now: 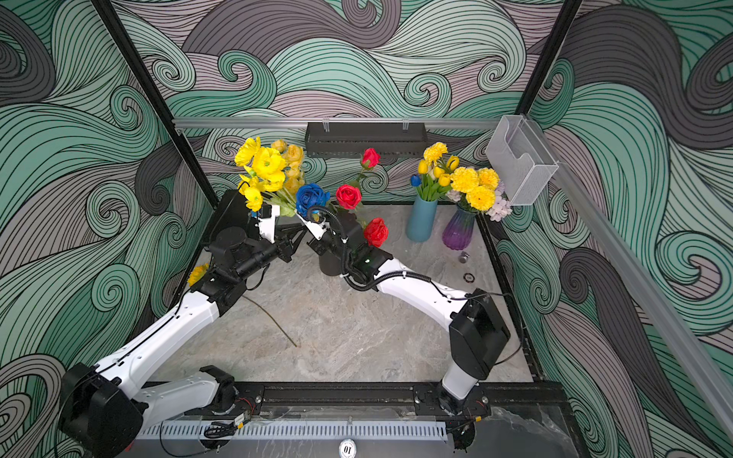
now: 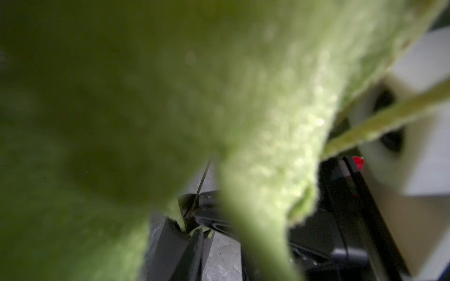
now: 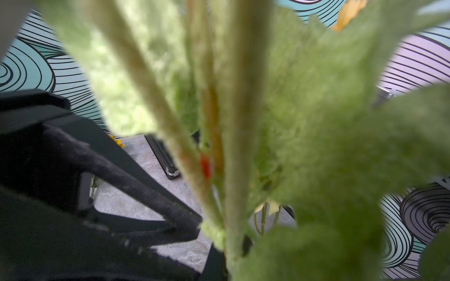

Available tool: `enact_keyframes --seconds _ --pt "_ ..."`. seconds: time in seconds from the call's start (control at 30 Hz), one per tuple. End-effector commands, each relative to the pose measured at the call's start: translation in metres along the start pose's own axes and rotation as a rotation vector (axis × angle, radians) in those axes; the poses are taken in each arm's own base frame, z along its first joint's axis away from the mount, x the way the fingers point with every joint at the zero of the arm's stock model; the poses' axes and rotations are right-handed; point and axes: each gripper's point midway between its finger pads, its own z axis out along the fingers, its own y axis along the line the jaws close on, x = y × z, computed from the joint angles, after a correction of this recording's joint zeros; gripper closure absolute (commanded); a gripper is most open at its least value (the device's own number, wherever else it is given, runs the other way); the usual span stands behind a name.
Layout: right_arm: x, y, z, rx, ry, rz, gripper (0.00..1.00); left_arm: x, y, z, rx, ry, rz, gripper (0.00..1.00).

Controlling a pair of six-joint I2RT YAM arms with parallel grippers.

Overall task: Pick out yellow flowers from the vase
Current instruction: Pick up the flower from the vase.

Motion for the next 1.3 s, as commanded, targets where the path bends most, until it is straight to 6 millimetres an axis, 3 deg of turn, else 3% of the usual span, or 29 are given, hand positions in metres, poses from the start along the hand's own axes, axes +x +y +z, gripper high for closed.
enact_keyframes --seconds 0.0,0.57,1.0,1.27 --pt "-0.012 0.009 -0.01 -0.045 -0.036 0.012 1.0 -0.037 -0.01 0.001 0.038 -0.091 0.052 0.71" --pt "-0.012 0.012 -0.009 -0.059 -0.043 0.018 1.0 -0.034 0.001 0.011 0.055 -0.08 0.028 0.69" --pt "-0.009 0.016 -0.006 -0.069 -0.032 0.014 1.0 -0.046 -0.029 -0.002 0.203 -0.122 0.051 0.65" --pt "-0.006 0.023 -0.006 -0.087 -0.028 0.009 1.0 -0.058 -0.031 0.002 0.211 -0.153 0.056 0.65"
